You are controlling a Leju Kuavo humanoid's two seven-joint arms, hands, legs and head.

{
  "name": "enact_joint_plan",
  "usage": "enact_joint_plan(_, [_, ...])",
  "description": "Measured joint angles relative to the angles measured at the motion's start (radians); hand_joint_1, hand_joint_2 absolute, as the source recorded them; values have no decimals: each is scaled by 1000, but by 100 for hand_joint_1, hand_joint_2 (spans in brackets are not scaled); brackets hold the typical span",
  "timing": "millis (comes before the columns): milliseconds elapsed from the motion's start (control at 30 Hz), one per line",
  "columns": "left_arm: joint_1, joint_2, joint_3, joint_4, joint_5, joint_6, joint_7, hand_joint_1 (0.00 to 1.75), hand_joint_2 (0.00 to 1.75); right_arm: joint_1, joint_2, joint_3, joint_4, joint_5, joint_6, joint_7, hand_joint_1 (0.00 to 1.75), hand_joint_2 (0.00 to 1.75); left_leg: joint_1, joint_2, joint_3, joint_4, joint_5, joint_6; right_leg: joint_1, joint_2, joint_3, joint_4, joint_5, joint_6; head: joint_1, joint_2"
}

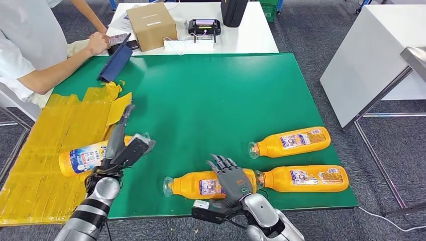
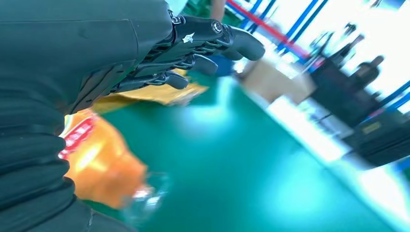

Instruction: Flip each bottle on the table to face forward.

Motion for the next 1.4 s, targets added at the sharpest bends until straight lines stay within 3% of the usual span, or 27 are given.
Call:
enact_joint_plan(167, [82, -10, 12, -191, 61, -8, -38, 0, 175, -9, -12, 5, 32, 32, -2, 29, 0, 175, 1, 0, 0, 0, 0, 0, 1, 0, 0, 0, -1, 0, 0, 0])
enact_joint_plan(433, [145, -18, 7, -351, 71, -6, -60, 0, 175, -26, -5, -1, 70, 72, -9, 80, 5, 175, 2, 0, 1, 0, 1, 0, 1, 0, 1, 0, 0, -1, 0, 0])
enact_joint_plan(567, [152, -22, -13, -384, 65, 6, -58, 0, 175, -48, 12, -21, 120, 75, -10, 89, 148, 175, 1, 0, 3, 0, 1, 0, 1, 0, 2, 0, 0, -1, 0, 0])
enact_joint_plan(667, [153, -23, -24, -392, 72, 15, -57, 0, 175, -59, 22, -34, 153, 80, -12, 89, 169, 175, 1, 0, 4, 0, 1, 0, 1, 0, 3, 0, 0, -1, 0, 0])
enact_joint_plan(1400, [161, -29, -50, -399, 92, 20, -67, 0, 175, -98, 37, -65, 228, 63, -8, 80, 175, 175, 1, 0, 8, 0, 1, 0, 1, 0, 6, 0, 0, -1, 0, 0])
